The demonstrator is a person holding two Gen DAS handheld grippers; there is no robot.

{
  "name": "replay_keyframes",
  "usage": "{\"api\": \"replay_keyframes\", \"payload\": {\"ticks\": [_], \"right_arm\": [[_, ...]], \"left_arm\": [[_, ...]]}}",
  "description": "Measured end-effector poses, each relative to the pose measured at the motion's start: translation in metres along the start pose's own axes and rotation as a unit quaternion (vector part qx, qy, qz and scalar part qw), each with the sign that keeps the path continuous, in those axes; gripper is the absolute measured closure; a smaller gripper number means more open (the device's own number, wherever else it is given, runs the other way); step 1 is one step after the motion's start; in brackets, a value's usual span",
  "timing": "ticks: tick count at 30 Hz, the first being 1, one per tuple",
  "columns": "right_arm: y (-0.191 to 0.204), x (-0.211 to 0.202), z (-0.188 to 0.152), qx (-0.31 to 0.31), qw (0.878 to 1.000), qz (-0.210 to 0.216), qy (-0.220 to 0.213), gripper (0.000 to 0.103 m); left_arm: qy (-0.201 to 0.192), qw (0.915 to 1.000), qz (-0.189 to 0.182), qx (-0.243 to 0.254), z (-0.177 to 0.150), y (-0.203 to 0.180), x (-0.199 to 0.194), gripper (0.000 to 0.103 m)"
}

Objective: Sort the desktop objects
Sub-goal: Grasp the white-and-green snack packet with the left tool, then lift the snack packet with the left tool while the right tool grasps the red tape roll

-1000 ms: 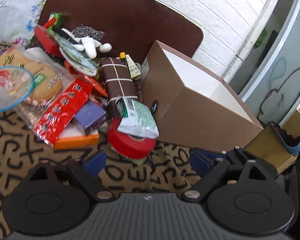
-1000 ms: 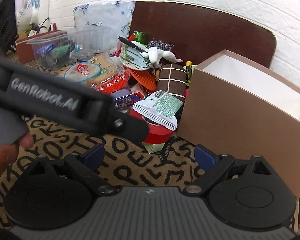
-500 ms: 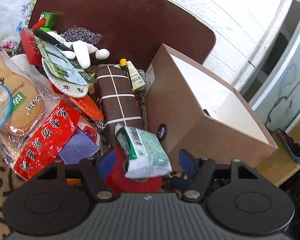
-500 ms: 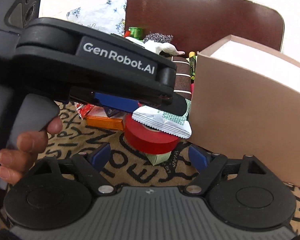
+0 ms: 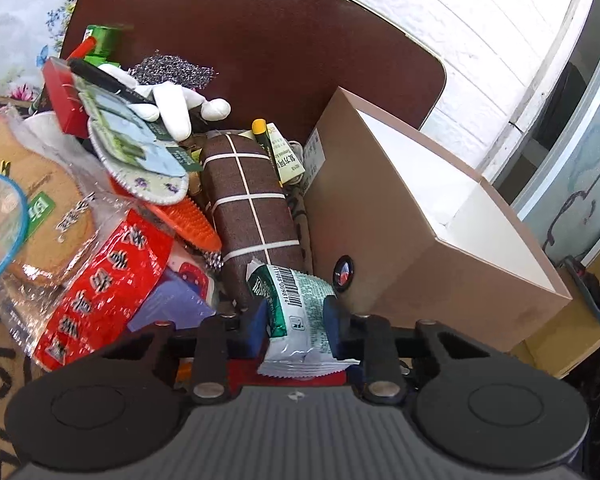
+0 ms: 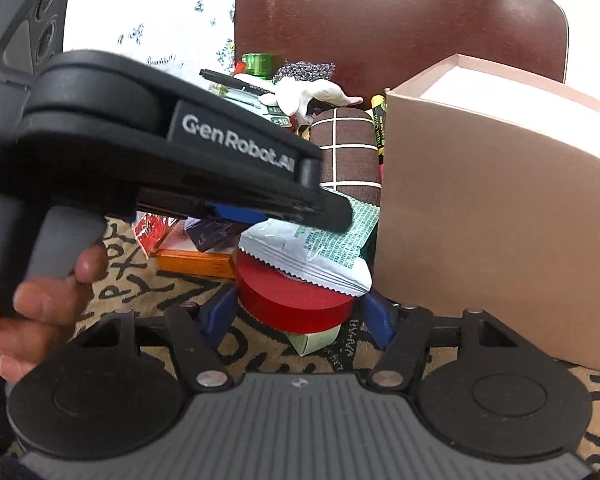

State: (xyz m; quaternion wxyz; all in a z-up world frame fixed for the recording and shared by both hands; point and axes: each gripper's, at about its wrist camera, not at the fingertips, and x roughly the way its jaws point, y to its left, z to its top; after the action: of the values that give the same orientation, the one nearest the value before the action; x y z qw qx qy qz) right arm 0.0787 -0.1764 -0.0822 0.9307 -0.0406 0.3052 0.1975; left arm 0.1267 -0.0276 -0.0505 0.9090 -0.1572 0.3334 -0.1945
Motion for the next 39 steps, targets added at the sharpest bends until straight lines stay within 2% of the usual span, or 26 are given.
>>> {"api": "replay_keyframes", "payload": {"ticks": [6,12,16,18,19,23,25,26,28,30,32,36,38,39], "right_arm": [[0.015,-0.018,-0.010,-0.022,1.000,0.007,0.004,0.037],[0.035,-0.048,-0.027,-0.078,0.997,0.012,0.008,0.038],[0.049,-0.064,-0.045,-0.110,0.993,0.027,0.027,0.043],[0.056,-0.067,-0.051,-0.121,0.992,0.021,0.038,0.052],[0.057,-0.070,-0.054,-0.122,0.991,0.022,0.040,0.053],[0.060,-0.082,-0.059,-0.121,0.992,0.020,0.030,0.051],[0.062,-0.086,-0.059,-0.128,0.991,0.019,0.026,0.046],[0.064,-0.089,-0.059,-0.132,0.991,0.017,0.023,0.045],[0.066,-0.093,-0.058,-0.136,0.990,0.014,0.018,0.045],[0.063,-0.098,-0.057,-0.129,0.991,0.017,0.019,0.045],[0.059,-0.099,-0.056,-0.120,0.992,0.020,0.024,0.045],[0.054,-0.100,-0.062,-0.120,0.992,0.008,0.041,0.045],[0.052,-0.100,-0.063,-0.115,0.992,0.006,0.044,0.045],[0.052,-0.099,-0.063,-0.113,0.993,0.005,0.044,0.045]], "left_arm": [[0.005,0.9998,-0.015,-0.008,-0.016,0.001,-0.026,0.079],[0.012,0.9990,-0.043,-0.003,-0.042,0.002,-0.066,0.085],[0.025,0.9985,-0.048,-0.009,-0.061,0.008,-0.089,0.090],[0.029,0.9985,-0.043,-0.016,-0.069,0.014,-0.099,0.096],[0.028,0.9986,-0.039,-0.021,-0.073,0.019,-0.105,0.097],[0.022,0.9989,0.006,-0.040,-0.084,0.041,-0.123,0.097],[0.020,0.9979,0.034,-0.051,-0.088,0.051,-0.126,0.097],[0.018,0.9974,0.038,-0.058,-0.088,0.054,-0.128,0.096],[0.013,0.9978,0.013,-0.064,-0.087,0.055,-0.135,0.081],[0.002,0.9985,-0.011,-0.053,-0.082,0.047,-0.136,0.056],[0.005,0.9993,-0.030,-0.023,-0.077,0.031,-0.130,0.043],[0.038,0.9979,-0.041,0.034,-0.076,0.001,-0.102,0.037],[0.050,0.9969,-0.014,0.059,-0.079,-0.007,-0.087,0.037],[0.054,0.9962,0.004,0.069,-0.081,-0.008,-0.082,0.041]]}}
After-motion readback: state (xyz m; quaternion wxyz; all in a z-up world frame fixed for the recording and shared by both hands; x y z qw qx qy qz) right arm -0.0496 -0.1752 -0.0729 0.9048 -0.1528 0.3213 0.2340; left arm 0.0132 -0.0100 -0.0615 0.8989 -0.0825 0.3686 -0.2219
